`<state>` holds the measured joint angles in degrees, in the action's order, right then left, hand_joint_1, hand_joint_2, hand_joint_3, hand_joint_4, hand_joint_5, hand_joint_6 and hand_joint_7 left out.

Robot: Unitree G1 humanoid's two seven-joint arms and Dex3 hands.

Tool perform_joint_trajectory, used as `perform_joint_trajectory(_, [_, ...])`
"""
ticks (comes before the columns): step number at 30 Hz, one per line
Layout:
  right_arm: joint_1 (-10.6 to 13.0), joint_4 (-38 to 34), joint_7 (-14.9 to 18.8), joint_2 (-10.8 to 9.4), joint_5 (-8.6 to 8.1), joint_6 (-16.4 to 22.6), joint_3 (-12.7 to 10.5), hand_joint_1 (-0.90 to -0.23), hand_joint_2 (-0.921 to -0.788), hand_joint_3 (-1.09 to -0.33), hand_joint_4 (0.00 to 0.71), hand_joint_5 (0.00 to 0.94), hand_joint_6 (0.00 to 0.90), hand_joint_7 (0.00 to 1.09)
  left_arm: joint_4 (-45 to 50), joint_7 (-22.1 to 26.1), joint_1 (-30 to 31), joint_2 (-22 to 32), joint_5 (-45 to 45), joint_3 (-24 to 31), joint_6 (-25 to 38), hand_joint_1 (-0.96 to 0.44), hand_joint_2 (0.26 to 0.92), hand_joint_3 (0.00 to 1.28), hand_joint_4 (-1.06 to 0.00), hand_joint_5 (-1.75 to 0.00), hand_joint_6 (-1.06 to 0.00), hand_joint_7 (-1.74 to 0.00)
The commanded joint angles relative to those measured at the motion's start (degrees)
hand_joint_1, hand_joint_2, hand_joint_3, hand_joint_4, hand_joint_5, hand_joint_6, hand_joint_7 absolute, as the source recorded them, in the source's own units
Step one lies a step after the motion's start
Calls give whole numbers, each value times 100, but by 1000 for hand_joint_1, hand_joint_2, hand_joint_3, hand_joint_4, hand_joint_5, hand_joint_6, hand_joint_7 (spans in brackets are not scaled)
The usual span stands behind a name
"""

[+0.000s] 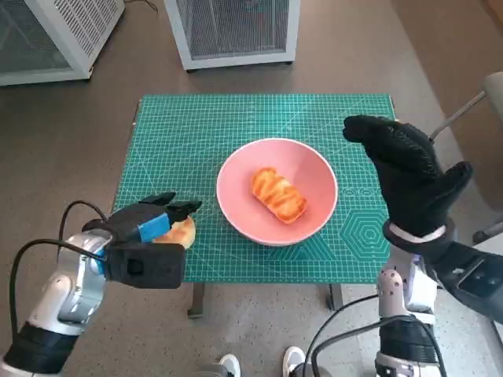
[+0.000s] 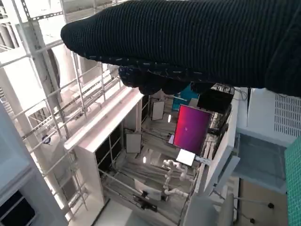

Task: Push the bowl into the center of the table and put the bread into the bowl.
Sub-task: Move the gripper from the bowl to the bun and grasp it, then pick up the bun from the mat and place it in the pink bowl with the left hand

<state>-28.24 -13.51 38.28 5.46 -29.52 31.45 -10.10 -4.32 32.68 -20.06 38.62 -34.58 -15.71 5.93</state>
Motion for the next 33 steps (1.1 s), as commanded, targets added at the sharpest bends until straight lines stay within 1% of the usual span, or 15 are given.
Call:
perform_joint_trajectory(1, [82, -16, 21, 26, 27, -37, 1, -436, -921, -410, 267, 0, 122, 514, -371, -272, -104, -164, -81, -81, -15, -190, 791, 14, -174, -31, -298, -37])
perform_joint_trajectory(5, [76, -31, 20, 21, 40, -26, 9, -439, -921, -409, 267, 0, 123, 513, -740, -585, -139, -273, -98, -114, -195, -137, 808, 14, -247, -27, -354, -41])
perform_joint_trajectory(12, [72, -64, 52, 7, 16, -23, 11, -441, -921, -407, 268, 1, 124, 512, -1588, -1484, -247, -375, -283, -262, -801, -52, 844, 18, -415, -44, -495, -68])
perform_joint_trajectory(15, [86, -47, 47, -3, 24, -16, 21, -442, -921, -407, 268, 1, 125, 511, -1928, -1849, -323, -387, -400, -349, -1017, -26, 863, 22, -518, -72, -590, -101])
perform_joint_trajectory(16, [90, -43, 42, -6, 31, -9, 23, -442, -921, -407, 268, 1, 125, 511, -2052, -1978, -352, -382, -444, -386, -1101, -23, 865, 22, -532, -76, -602, -105])
perform_joint_trajectory(17, [92, -41, 39, -8, 35, -4, 25, -442, -921, -407, 269, 1, 125, 510, -2146, -2073, -376, -378, -471, -414, -1166, -17, 873, 24, -581, -94, -641, -122])
perform_joint_trajectory(18, [94, -41, 38, -10, 37, 2, 26, -442, -921, -407, 269, 1, 125, 510, -2235, -2182, -397, -366, -504, -443, -1245, -15, 876, 25, -598, -100, -655, -128])
perform_joint_trajectory(19, [95, -43, 39, -10, 39, 7, 27, -440, -921, -407, 269, 1, 125, 510, -2306, -2265, -417, -358, -527, -464, -1307, -6, 884, 27, -666, -132, -703, -152])
perform_joint_trajectory(20, [93, -52, 45, -10, 37, 13, 26, -438, -921, -408, 269, 1, 126, 509, -2330, -2343, -419, -335, -551, -477, -1372, 0, 890, 28, -710, -154, -733, -168])
perform_joint_trajectory(21, [92, -59, 49, -10, 36, 18, 26, -438, -921, -408, 269, 1, 126, 509, -2352, -2402, -423, -318, -566, -486, -1422, 0, 896, 40, -704, -362, -703, -368])
perform_joint_trajectory(22, [90, -64, 54, -8, 34, 20, 24, -437, -921, -408, 269, 1, 126, 509, -2296, -2441, -403, -280, -578, -483, -1469, 0, 905, 81, -670, -693, -633, -684])
perform_joint_trajectory(23, [87, -70, 57, -6, 33, 22, 24, -436, -921, -408, 269, 1, 126, 508, -2262, -2471, -392, -253, -584, -484, -1503, 1, 911, 92, -668, -894, -604, -861])
perform_joint_trajectory(25, [85, -74, 62, -2, 26, 20, 21, -436, -921, -408, 269, 1, 126, 508, -2116, -2480, -352, -180, -581, -466, -1546, 1, 915, 94, -673, -1061, -593, -1003])
perform_joint_trajectory(27, [85, -81, 69, -1, 17, 20, 19, -435, -921, -409, 268, 1, 126, 507, -1963, -2453, -313, -113, -556, -419, -1578, 1, 918, 91, -676, -1157, -594, -1091])
perform_joint_trajectory(33, [86, -87, 86, -17, -2, 10, 26, -441, -921, -407, 268, 0, 127, 506, -1275, -2168, -212, 86, -310, -86, -1514, 2, 920, 88, -665, -1201, -603, -1167])
